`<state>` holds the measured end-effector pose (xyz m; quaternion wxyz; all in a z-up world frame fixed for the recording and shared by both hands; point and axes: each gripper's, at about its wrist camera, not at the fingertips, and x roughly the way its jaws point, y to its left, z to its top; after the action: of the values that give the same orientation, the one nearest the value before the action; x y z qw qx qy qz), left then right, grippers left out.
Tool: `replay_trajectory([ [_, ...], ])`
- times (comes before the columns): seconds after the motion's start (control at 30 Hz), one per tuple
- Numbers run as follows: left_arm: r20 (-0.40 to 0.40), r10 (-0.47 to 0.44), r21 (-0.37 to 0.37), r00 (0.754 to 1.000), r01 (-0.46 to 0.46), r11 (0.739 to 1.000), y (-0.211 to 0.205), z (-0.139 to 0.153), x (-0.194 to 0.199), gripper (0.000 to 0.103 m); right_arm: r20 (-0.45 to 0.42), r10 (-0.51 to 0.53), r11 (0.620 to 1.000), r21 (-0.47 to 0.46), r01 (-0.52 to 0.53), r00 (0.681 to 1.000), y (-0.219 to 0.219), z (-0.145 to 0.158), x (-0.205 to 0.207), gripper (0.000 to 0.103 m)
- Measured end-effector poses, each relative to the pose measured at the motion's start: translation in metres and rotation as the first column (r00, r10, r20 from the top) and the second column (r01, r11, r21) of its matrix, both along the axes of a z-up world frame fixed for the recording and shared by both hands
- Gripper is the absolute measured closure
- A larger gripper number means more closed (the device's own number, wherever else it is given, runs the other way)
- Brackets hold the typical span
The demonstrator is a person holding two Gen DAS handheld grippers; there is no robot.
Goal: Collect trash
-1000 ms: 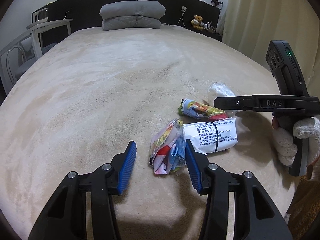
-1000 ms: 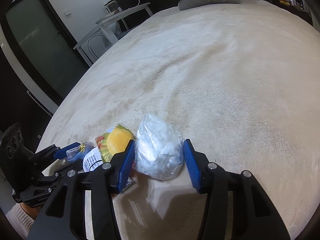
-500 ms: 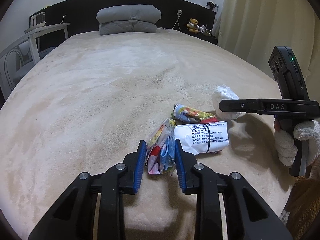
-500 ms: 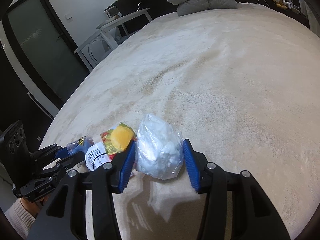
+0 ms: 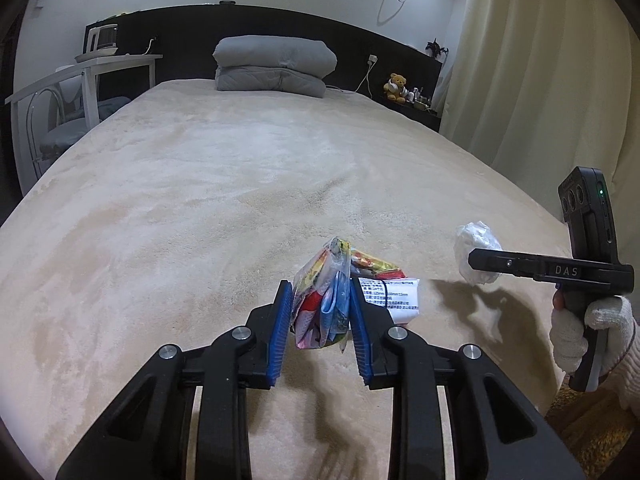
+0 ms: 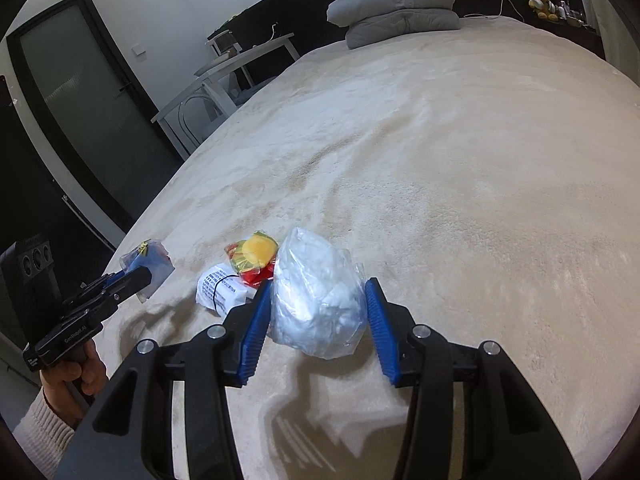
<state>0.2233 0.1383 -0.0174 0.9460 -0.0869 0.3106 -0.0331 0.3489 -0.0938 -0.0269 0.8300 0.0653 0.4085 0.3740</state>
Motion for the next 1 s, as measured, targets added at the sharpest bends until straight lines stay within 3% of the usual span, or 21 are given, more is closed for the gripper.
replay_trajectory([
  [0.4,0.077,0.017,-0.053,0.997,-0.013,0.998,-0.021,0.023,-0.045,0.076,0.025,-0.029,0.998,0.053,0.027,0.999,-0.042,0.016,-0.049,0.056],
  [1.0,0.137,0.006,-0.116,0.991,0.01,0.993,-0.076,0.02,-0.122,0.076,0.071,-0.016,0.994,0.113,0.008,0.997,-0.089,0.028,-0.145,0.056],
])
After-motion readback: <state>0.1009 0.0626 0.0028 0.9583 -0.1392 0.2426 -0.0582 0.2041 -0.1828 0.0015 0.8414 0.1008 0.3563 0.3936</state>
